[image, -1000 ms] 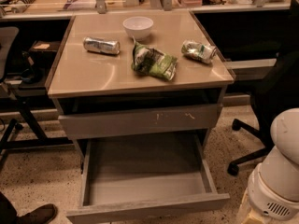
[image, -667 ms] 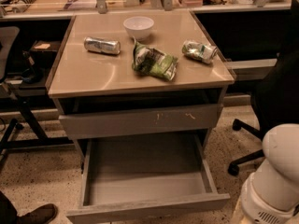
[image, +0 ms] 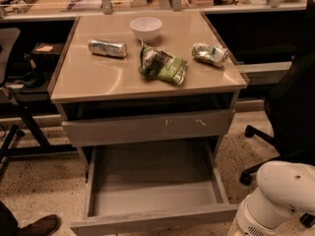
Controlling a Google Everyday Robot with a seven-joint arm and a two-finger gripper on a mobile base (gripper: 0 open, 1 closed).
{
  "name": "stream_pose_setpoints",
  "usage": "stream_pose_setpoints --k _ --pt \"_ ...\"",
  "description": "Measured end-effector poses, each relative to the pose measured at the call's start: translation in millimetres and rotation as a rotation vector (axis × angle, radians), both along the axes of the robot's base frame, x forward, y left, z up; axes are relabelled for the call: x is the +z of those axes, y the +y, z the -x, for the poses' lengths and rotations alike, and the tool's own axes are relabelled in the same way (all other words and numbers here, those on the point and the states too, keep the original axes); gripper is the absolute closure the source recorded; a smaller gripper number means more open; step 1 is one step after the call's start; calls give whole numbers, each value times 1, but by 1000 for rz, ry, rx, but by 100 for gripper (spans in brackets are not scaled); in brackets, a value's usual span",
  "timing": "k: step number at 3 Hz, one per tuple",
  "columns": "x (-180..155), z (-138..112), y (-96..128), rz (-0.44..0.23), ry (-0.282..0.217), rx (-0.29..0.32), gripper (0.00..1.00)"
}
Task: Close middle drawer
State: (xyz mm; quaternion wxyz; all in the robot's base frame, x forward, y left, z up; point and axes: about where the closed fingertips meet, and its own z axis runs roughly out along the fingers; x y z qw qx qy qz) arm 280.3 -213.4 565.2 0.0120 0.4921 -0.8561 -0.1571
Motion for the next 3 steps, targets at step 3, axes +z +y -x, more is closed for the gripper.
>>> stream_pose_setpoints --k 3 --pt "-92 -18 10 -111 24 -73 100"
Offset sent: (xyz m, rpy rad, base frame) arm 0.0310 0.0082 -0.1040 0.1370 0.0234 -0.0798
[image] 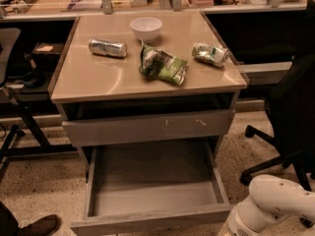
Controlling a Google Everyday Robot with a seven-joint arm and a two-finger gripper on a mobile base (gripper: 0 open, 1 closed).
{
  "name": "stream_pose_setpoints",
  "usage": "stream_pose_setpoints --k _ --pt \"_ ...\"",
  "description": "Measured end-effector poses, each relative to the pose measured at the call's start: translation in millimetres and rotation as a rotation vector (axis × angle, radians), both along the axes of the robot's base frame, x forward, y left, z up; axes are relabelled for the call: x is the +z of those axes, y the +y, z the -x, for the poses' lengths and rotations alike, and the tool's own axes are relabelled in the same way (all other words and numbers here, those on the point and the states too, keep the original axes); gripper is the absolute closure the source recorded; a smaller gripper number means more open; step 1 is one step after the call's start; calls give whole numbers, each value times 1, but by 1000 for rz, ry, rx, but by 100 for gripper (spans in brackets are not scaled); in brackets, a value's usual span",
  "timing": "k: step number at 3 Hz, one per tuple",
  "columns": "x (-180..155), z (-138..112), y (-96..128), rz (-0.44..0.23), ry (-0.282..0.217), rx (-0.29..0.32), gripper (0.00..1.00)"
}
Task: Close middle drawer
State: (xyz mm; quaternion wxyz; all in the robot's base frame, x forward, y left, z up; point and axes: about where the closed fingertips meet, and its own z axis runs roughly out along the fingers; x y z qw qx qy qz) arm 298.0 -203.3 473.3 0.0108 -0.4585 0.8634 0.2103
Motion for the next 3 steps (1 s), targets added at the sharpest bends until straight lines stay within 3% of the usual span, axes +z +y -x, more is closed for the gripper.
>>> stream_pose_setpoints --k 1,3 --pt "-34 -14 13 -55 -26 -43 100" --pt "-50 -60 35 -107 -93 -53 100"
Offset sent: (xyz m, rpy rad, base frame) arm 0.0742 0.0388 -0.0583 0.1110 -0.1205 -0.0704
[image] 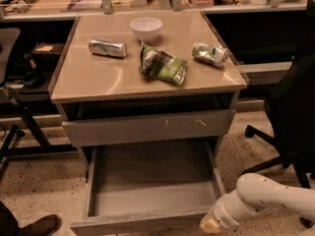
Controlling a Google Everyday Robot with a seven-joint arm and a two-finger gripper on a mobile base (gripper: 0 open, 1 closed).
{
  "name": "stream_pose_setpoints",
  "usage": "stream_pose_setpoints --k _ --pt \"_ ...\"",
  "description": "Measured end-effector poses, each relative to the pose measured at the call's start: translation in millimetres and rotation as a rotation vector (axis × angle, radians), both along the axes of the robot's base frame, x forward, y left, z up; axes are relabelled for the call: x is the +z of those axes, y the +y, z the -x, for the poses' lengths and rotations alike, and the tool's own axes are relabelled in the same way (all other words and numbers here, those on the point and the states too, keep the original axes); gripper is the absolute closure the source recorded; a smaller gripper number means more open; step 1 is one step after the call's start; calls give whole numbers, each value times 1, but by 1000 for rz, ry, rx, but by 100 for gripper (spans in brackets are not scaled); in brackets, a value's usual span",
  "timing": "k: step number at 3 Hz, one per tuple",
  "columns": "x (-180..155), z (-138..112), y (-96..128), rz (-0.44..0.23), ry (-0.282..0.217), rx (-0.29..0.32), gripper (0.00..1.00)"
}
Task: Close middle drawer
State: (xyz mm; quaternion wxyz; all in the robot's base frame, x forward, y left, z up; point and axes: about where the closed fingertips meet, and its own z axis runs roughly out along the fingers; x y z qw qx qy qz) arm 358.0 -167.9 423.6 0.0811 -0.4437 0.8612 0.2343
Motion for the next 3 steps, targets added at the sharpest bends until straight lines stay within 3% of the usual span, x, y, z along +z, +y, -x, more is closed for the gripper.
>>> stream_pose_setpoints --k 1,2,3 --pt "2 -15 7 -8 -27 8 100" --pt "2 -15 7 -8 -27 8 82" --pt "2 -15 7 -8 -27 8 57"
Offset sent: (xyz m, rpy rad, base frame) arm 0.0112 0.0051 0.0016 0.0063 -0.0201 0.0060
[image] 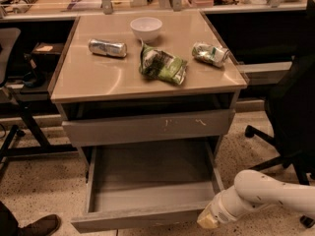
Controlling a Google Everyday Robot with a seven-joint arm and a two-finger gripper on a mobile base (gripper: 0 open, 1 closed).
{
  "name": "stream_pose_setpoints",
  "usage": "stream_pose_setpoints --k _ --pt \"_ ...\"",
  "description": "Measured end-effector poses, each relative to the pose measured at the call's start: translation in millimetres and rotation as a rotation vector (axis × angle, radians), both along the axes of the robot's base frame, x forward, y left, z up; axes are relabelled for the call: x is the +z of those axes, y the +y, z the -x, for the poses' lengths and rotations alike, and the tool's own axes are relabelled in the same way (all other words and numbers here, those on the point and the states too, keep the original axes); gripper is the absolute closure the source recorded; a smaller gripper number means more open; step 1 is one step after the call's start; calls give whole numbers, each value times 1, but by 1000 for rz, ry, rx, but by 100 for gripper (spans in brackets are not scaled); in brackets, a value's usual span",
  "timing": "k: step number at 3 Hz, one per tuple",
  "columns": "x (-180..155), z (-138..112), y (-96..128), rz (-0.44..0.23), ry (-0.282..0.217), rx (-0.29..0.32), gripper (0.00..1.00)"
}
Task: Close middle drawer
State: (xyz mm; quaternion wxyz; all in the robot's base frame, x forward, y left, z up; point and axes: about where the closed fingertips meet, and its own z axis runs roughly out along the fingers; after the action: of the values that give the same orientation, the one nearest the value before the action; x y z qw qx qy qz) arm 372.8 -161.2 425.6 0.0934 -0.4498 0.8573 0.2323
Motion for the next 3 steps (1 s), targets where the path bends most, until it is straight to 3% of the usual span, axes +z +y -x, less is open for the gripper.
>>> stream_pose_setpoints --k 2,3 --pt "0 0 0 0 0 0 11" --pt "0 0 0 0 0 0 0"
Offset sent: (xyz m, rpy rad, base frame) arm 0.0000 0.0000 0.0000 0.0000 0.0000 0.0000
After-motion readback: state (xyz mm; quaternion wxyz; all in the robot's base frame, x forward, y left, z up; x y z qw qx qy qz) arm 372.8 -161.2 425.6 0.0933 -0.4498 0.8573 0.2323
